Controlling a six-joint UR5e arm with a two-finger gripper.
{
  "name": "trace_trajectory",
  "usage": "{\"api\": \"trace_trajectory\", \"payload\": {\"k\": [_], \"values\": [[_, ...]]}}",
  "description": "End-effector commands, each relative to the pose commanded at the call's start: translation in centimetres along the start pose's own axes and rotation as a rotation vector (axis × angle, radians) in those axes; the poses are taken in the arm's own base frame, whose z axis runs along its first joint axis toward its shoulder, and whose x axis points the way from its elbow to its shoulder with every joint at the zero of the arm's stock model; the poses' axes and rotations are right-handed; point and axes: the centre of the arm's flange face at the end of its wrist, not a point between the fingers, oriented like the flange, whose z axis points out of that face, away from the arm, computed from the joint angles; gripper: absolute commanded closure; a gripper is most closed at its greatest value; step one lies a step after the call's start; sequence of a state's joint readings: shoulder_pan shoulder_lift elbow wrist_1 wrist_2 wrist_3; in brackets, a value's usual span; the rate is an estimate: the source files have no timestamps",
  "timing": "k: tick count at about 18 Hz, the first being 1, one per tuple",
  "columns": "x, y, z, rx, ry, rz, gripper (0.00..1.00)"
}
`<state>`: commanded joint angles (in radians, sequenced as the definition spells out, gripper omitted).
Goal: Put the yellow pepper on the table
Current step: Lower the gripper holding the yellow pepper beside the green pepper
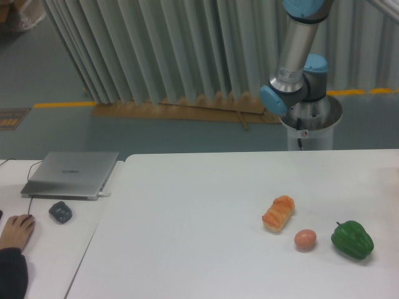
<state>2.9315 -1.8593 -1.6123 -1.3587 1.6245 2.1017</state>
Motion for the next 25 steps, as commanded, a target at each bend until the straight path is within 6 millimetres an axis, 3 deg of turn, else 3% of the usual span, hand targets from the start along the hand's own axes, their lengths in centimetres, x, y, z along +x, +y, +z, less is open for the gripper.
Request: {"api": "trace_trajectory", "payload": {"k": [6,9,21,23,25], "values": [[0.3,-2.1,-3.5,0.132,-0.039,-0.121,0.61],[-0.8,-5.8,-4.1,0.149,-0.038,-0.206,0.62],[-2.7,-14.5,-2.7,0.148,-0.028,-0.347,0.62],[-2.9,-16.1,-1.6,0.137,-0.01,-0.339,0.62],[-2.1,-16.3,0.1,0.078,0.03,-0.335,0.62]]}}
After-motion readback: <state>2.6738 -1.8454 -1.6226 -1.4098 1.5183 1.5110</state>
